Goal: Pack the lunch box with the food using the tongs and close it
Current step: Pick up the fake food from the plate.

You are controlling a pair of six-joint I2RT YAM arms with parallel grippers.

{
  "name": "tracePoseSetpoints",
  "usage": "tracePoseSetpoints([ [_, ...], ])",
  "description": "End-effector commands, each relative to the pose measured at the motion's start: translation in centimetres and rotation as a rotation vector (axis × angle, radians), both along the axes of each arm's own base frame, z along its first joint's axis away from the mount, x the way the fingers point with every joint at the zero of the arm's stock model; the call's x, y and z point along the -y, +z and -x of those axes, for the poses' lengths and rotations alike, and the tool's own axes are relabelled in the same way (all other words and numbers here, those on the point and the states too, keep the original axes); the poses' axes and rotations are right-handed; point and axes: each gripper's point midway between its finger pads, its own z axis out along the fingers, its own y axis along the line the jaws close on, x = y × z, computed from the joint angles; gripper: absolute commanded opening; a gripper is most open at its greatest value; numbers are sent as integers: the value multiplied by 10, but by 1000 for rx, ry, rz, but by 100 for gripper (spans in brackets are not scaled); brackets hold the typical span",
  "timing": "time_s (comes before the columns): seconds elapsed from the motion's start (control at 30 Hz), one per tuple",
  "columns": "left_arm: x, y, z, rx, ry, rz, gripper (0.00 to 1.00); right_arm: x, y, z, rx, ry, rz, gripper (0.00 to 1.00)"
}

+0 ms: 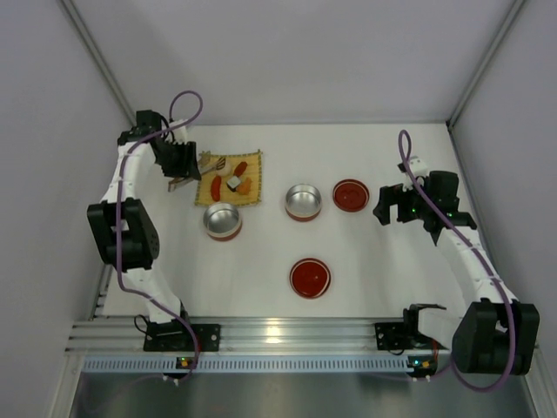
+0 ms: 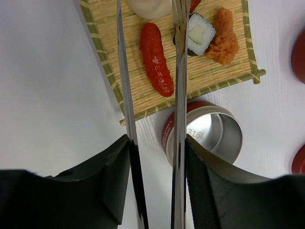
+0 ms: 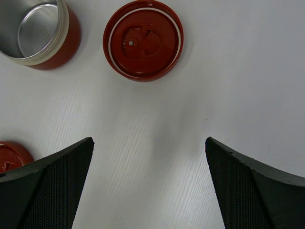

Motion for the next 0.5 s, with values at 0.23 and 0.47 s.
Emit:
tracePoseSetpoints([
  [0.23, 11, -1, -16, 33, -43, 30, 53, -1, 8, -7, 17, 12, 11, 99],
  [0.47, 17, -15, -20, 7, -48, 31, 54, -1, 7, -7, 14, 14, 15, 99],
])
